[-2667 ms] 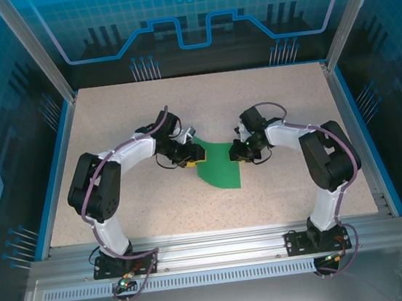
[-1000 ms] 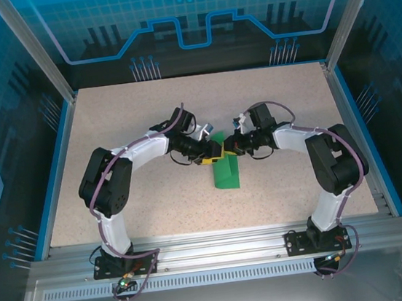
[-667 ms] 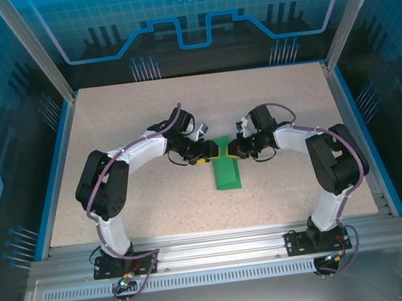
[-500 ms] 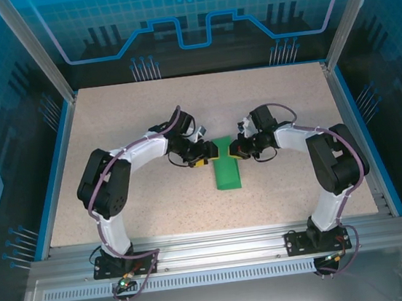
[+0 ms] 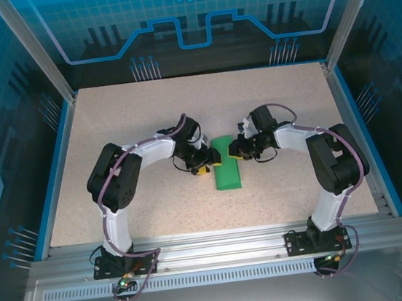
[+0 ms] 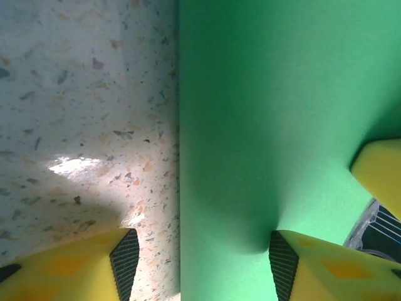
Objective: Fold a paper plane with a square sheet of paper (fold left side to right side)
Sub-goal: First fold in half a square sheet of paper at the center of the table.
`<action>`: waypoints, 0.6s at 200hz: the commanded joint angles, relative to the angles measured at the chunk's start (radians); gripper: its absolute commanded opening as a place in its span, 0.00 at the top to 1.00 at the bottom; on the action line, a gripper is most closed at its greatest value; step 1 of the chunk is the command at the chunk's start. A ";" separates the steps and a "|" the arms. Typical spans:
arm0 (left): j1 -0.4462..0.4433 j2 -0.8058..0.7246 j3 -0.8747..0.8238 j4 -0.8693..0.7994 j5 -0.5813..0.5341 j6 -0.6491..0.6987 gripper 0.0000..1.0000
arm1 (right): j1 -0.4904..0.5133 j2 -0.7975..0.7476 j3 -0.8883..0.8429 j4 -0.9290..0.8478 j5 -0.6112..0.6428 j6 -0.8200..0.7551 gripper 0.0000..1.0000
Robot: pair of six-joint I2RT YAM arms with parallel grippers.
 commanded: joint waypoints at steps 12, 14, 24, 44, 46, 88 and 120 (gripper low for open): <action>-0.013 0.025 0.025 -0.011 -0.014 -0.021 0.39 | -0.035 -0.040 -0.011 -0.081 0.052 -0.050 0.69; -0.014 0.025 0.026 -0.012 -0.014 -0.020 0.39 | -0.038 -0.042 -0.012 -0.085 0.055 -0.054 0.68; -0.016 0.029 0.032 -0.019 -0.016 -0.016 0.39 | -0.052 -0.060 -0.016 -0.106 0.073 -0.072 0.63; -0.024 0.037 0.046 -0.037 -0.022 -0.010 0.40 | -0.078 -0.092 -0.022 -0.159 0.130 -0.102 0.52; -0.025 0.038 0.048 -0.038 -0.023 -0.010 0.40 | -0.080 -0.095 -0.022 -0.167 0.138 -0.105 0.50; -0.039 0.051 0.064 -0.055 -0.045 -0.028 0.41 | -0.099 -0.113 -0.028 -0.260 0.247 -0.135 0.43; -0.040 0.064 0.068 -0.067 -0.058 -0.051 0.41 | -0.099 -0.117 -0.038 -0.259 0.262 -0.132 0.43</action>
